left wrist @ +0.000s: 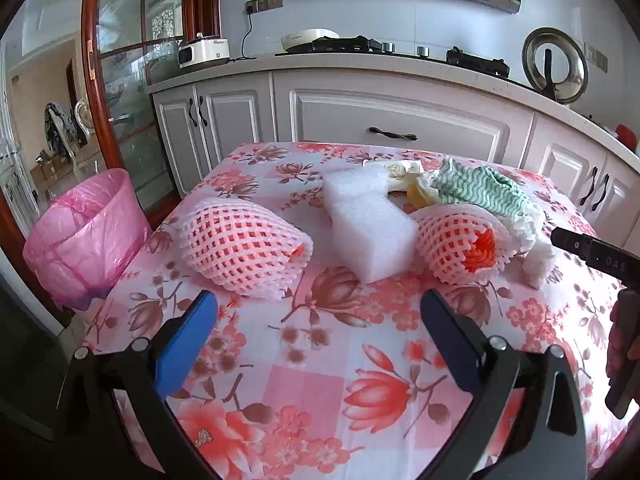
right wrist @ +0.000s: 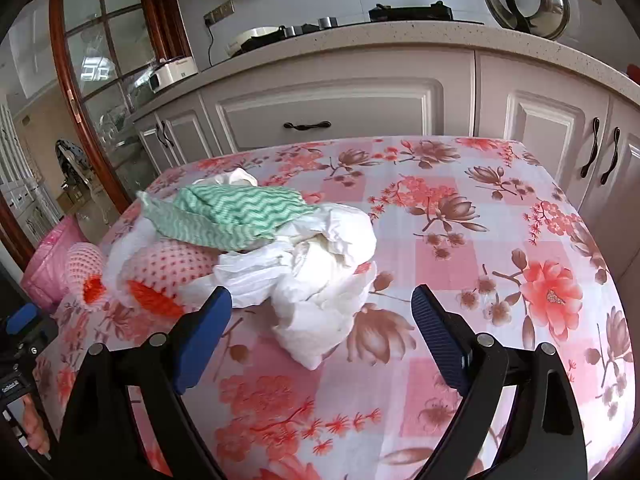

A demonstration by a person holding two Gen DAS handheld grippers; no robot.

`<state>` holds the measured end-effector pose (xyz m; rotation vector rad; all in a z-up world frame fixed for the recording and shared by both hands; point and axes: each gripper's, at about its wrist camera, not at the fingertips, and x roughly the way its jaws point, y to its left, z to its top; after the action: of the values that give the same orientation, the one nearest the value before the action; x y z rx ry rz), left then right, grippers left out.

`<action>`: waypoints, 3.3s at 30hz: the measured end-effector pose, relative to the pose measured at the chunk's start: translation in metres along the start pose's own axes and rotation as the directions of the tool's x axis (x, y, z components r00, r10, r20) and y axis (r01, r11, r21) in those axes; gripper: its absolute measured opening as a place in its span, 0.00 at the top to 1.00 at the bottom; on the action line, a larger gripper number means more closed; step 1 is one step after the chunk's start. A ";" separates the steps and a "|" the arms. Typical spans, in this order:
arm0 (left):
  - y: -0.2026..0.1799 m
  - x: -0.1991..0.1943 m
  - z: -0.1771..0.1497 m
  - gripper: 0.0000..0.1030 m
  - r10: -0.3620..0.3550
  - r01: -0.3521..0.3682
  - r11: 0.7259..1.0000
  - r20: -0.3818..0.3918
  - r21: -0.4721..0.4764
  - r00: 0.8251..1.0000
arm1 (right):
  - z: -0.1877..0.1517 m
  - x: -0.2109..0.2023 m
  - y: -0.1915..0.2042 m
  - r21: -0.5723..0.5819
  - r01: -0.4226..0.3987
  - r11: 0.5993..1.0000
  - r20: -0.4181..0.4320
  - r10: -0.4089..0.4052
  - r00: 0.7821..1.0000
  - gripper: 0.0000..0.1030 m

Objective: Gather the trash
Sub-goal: 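Move both open grippers back over the table, then grasp the crumpled white tissue with the right gripper while the left gripper grasps the green cloth, then carry the tissue and green cloth with both grippers over the pink bin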

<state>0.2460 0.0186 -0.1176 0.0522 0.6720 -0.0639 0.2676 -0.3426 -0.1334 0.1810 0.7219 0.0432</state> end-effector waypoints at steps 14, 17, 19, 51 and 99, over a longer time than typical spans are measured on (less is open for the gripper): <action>0.004 0.010 0.004 0.05 -0.005 0.004 1.000 -0.020 -0.009 1.000 | -0.007 0.044 0.006 -0.005 0.012 1.000 -0.123 -0.012 0.992 0.35; 0.005 0.010 0.005 0.05 -0.002 0.002 1.000 -0.015 -0.009 1.000 | -0.014 0.042 0.001 -0.005 -0.010 1.000 -0.135 0.010 0.991 0.59; 0.005 0.010 0.004 0.05 -0.006 0.006 1.000 -0.015 -0.010 1.000 | -0.017 0.034 -0.002 -0.011 -0.012 1.000 -0.113 0.011 0.993 0.61; -0.139 0.051 0.083 0.06 -0.232 0.218 0.964 0.085 0.151 0.969 | -0.025 -0.033 -0.050 0.070 -0.054 0.996 0.006 0.054 0.999 0.62; -0.053 -0.029 0.033 0.87 -0.312 0.307 0.949 0.071 0.071 0.948 | -0.019 -0.079 0.038 -0.081 -0.151 0.985 0.075 0.157 0.985 0.62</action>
<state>0.2397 -0.0357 -0.0752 0.0005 0.5920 -0.3872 0.1967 -0.3101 -0.0887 0.1649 0.6228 0.2091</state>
